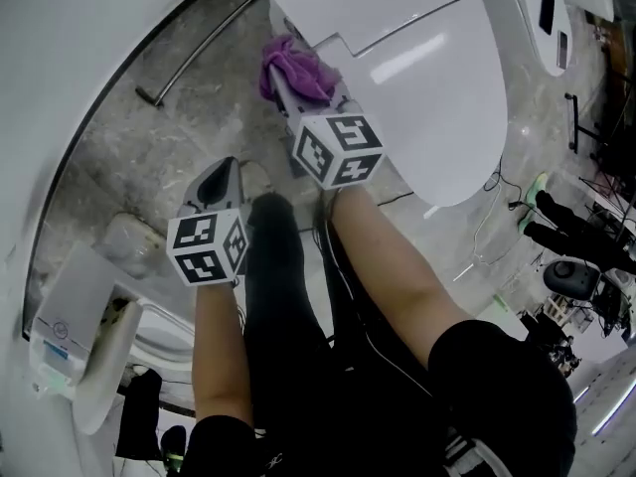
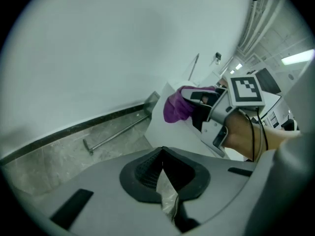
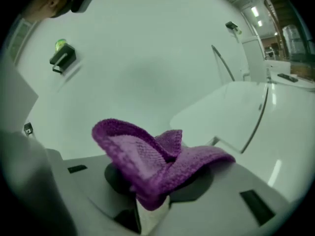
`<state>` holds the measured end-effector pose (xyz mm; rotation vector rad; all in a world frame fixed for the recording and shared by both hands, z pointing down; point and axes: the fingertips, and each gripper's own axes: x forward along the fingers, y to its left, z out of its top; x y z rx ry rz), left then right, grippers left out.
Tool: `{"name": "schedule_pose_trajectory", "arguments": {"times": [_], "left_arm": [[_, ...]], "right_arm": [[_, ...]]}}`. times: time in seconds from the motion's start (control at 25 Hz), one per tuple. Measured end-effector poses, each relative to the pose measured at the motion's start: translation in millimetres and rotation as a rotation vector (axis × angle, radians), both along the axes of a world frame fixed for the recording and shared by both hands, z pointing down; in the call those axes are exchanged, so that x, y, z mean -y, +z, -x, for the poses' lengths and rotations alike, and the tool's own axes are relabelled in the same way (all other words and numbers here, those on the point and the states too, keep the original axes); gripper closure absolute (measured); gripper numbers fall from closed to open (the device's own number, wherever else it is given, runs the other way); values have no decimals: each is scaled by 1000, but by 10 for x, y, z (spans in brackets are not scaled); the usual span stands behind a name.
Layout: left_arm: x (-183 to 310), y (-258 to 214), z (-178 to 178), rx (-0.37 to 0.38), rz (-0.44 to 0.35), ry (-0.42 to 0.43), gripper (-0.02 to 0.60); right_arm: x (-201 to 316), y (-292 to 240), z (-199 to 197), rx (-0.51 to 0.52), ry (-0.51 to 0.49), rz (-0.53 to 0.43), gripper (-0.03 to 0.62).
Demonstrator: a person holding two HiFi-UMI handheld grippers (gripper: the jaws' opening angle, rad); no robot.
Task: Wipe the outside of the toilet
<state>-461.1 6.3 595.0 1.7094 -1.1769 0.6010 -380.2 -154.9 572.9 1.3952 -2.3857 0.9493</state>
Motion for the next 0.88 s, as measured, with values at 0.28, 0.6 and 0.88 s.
{"name": "schedule_pose_trajectory", "arguments": {"times": [0.28, 0.6, 0.88], "left_arm": [[554, -1213, -723, 26, -209, 6, 572], [496, -2672, -1936, 38, -359, 21, 572], [312, -4152, -2964, 3, -496, 80, 572]], "right_arm": [[45, -1473, -1040, -40, 17, -220, 468], [-514, -2796, -2267, -137, 63, -350, 468], [-875, -4213, -3096, -22, 138, -438, 468]]}}
